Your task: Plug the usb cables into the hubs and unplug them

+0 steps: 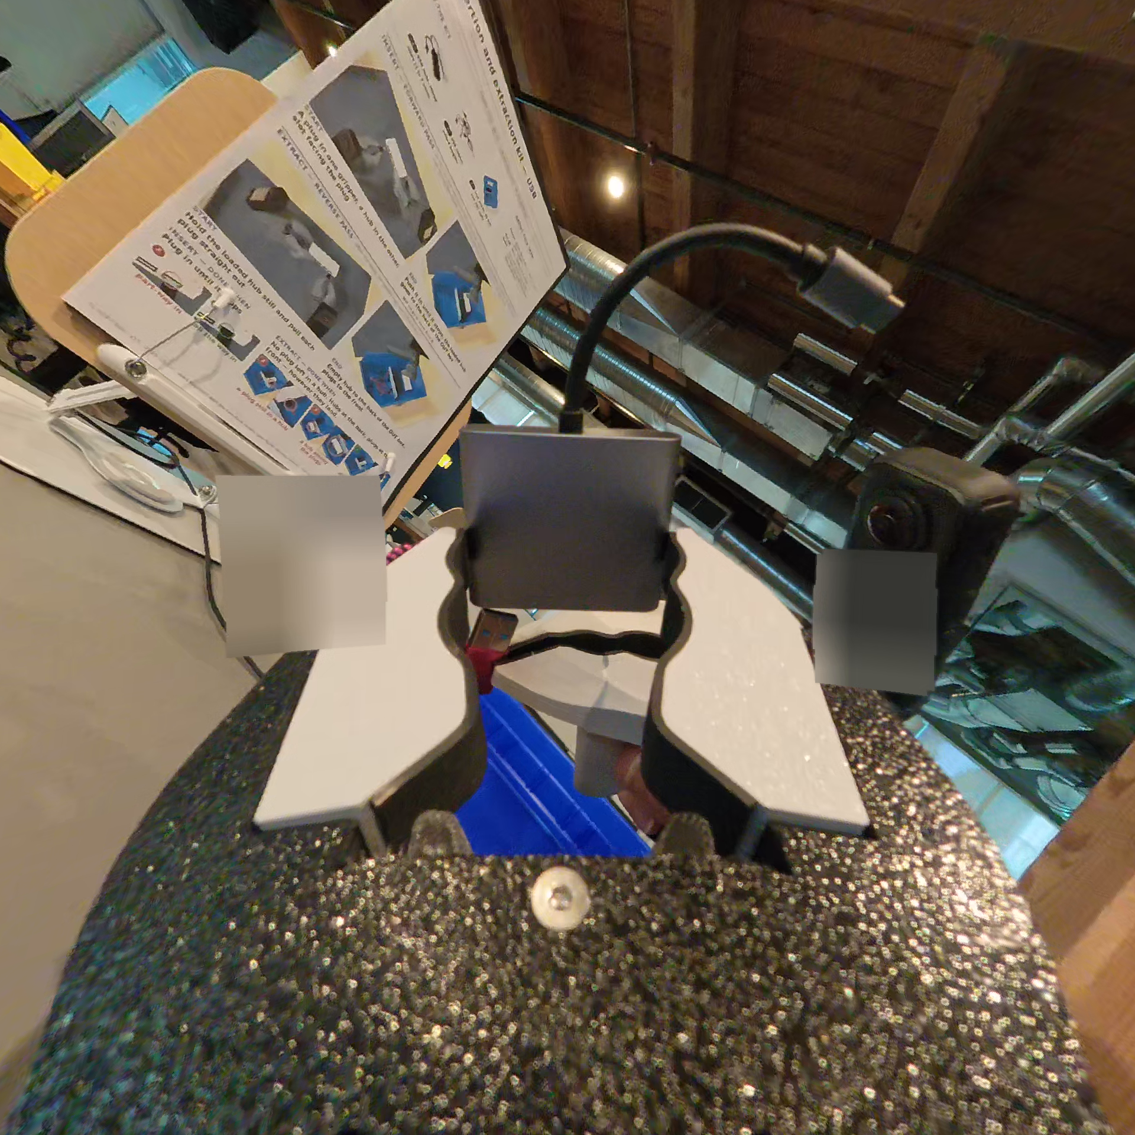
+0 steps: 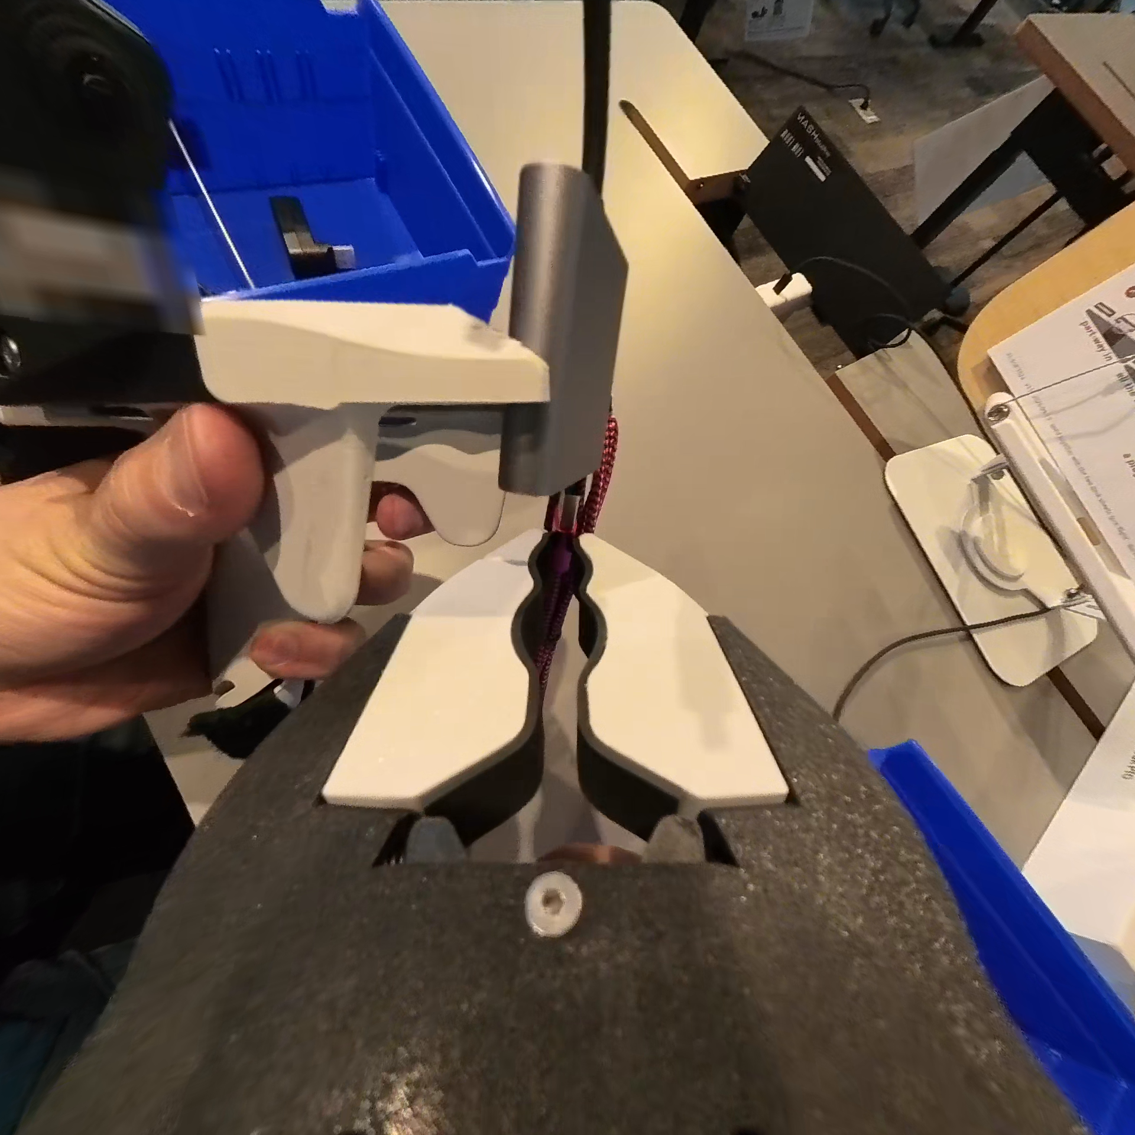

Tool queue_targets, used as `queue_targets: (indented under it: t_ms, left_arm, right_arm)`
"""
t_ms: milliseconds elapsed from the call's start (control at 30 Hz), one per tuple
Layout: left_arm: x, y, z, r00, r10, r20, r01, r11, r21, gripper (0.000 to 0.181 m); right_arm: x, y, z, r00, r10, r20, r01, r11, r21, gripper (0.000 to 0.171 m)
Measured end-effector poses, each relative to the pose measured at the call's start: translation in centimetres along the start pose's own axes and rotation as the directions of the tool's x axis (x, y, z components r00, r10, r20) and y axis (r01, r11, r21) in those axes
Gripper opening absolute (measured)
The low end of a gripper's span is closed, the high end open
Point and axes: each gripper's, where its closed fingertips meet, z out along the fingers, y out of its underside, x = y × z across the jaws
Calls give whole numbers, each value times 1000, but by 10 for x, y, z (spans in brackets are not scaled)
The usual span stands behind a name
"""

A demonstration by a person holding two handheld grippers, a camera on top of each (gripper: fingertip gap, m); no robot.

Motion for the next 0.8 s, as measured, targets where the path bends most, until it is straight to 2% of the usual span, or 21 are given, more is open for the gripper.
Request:
queue_targets:
  t_ms: [67, 200, 367, 500, 633, 800]
  left_arm:
    - [-1, -1, -1, 1000, 1, 0, -1, 1000, 4, 60]
    - [0, -14, -6, 1000, -2, -11, 3, 999, 33, 60]
    - [6, -31, -20, 1000, -2, -14, 3, 997, 76, 60]
    - [14, -46, -35, 1000, 10, -22, -7, 992, 123, 60]
    - [24, -62, -44, 999, 36, -40, -29, 989, 146, 60]
    - [31, -74, -48, 997, 39, -68, -27, 986, 163, 60]
  right_arm:
    - [0, 4, 2, 1000, 7, 26, -6, 1000, -24, 4]
    - [-1, 32, 14, 995, 33, 97, -16, 986, -165, 4]
    - [12, 81, 42, 983, 79, 163, -5, 913, -408, 4]
    - [7, 107, 72, 975, 55, 214, 68, 846, -529, 4]
    - [-15, 116, 94, 955, 55, 291, 127, 812, -569, 5]
    - [-32, 111, 103, 934, 57, 352, 161, 814, -558, 4]
